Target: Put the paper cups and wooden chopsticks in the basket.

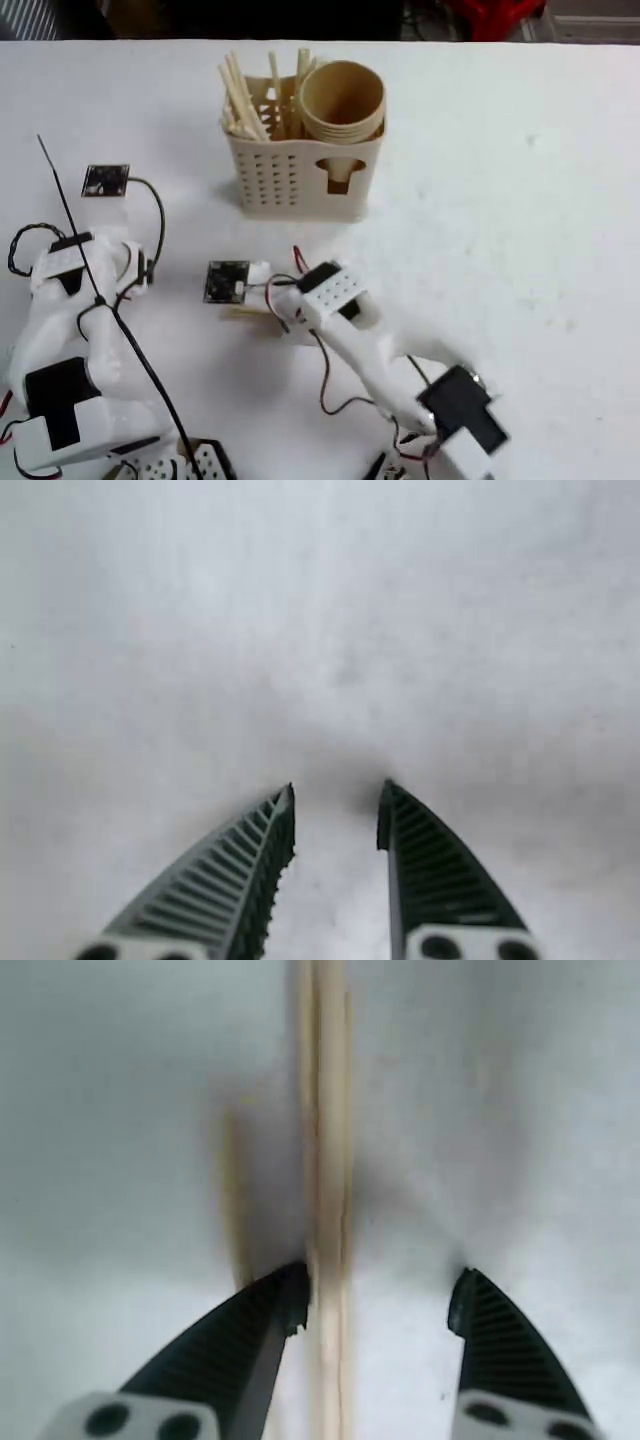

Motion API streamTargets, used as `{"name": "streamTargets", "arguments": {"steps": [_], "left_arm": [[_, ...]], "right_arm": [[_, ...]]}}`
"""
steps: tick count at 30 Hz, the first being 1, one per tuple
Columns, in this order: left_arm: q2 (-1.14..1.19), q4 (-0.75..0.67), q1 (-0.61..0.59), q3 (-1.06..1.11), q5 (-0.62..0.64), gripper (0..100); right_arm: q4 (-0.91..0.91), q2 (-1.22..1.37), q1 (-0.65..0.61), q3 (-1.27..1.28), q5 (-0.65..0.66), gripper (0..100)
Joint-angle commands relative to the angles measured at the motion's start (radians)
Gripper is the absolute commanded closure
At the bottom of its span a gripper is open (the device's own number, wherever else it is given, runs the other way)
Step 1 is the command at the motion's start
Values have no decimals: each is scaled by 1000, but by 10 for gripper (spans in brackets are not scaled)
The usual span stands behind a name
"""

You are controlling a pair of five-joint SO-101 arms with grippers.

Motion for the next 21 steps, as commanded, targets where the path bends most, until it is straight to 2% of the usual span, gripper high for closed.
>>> {"name": "streamTargets", "arguments": {"steps": [1, 6, 13, 21], "left_arm": [[2, -15, 12, -6, -11, 849], [2, -15, 12, -8, -11, 849], [2, -15, 12, -8, -11, 849], [2, -15, 12, -9, -11, 849]], "right_arm": [[-1, 85, 59, -109, 3, 769], [31, 102, 76, -152, 0, 884], [42, 2, 119, -147, -92, 982], [51, -41, 124, -124, -118, 983]]}}
